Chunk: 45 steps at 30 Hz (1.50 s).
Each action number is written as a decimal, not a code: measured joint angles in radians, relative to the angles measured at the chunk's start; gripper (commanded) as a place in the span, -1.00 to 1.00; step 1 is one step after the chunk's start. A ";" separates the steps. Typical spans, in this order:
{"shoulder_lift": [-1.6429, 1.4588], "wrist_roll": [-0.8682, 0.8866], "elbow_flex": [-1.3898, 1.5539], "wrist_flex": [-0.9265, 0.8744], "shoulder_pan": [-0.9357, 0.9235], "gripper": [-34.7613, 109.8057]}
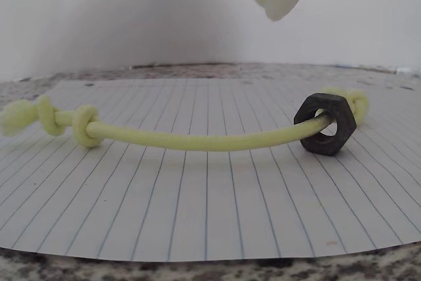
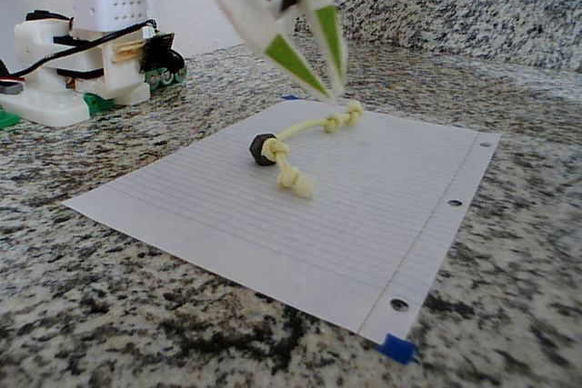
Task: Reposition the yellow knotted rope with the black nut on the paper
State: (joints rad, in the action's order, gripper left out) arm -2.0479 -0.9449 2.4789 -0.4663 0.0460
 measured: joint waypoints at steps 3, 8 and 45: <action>0.109 -0.087 -0.080 -0.055 -0.014 -0.52; 0.273 -0.144 -0.152 -0.109 -0.017 -0.52; 0.173 -0.189 -0.170 -0.314 -0.167 -0.52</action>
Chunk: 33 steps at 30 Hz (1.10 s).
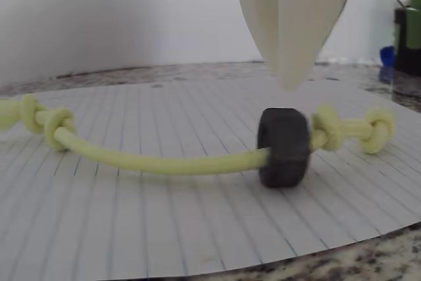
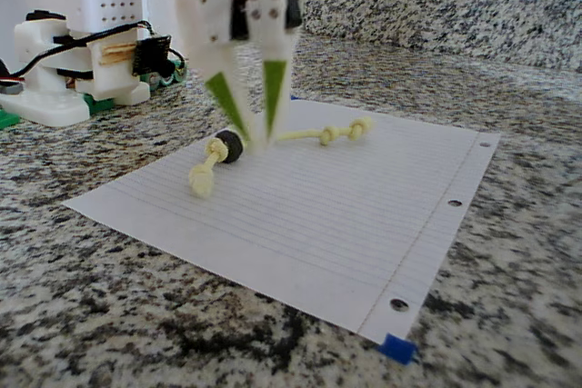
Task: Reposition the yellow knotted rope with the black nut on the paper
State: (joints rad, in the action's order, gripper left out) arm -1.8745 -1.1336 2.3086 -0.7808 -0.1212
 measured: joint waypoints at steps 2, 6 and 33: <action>-0.015 -0.008 0.000 -0.006 0.041 -0.52; -0.021 -0.008 0.000 -0.054 0.172 -0.52; -0.052 -0.023 0.098 -0.166 0.178 -0.52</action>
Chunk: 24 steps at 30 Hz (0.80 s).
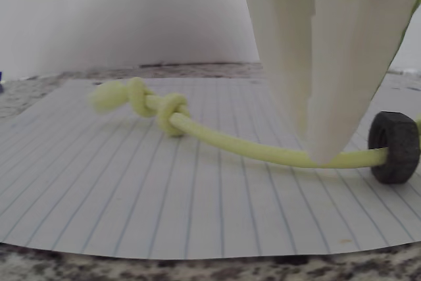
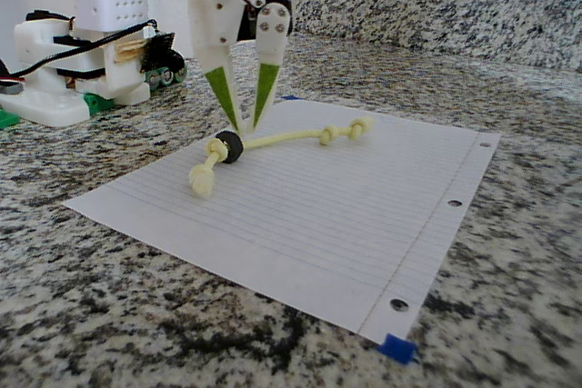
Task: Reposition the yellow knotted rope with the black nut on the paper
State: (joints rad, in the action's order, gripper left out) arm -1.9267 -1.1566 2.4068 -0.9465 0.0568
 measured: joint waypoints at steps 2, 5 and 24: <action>0.000 0.000 0.005 0.020 -0.017 -0.52; -0.003 0.000 0.011 0.044 -0.040 -0.52; -0.078 -0.018 0.017 0.124 -0.064 -0.52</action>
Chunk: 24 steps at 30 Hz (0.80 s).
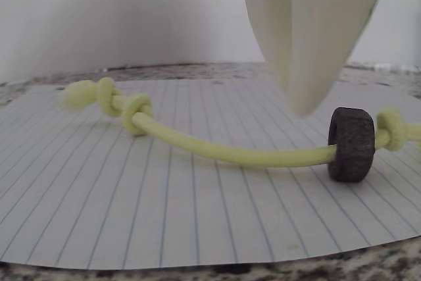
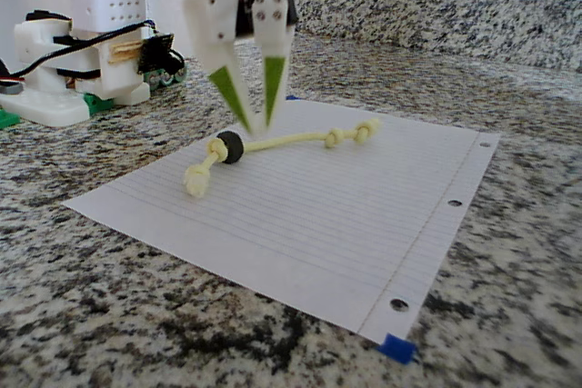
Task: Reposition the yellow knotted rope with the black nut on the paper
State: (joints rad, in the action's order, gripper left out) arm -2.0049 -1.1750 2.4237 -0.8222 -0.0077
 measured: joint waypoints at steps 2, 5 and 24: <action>-0.023 -0.011 0.000 0.014 0.000 -0.52; -0.034 -0.018 0.000 0.037 0.000 -0.52; 0.183 0.144 0.002 0.334 0.178 -0.52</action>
State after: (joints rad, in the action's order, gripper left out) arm -1.8224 -1.0308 2.4252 -0.4878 0.1703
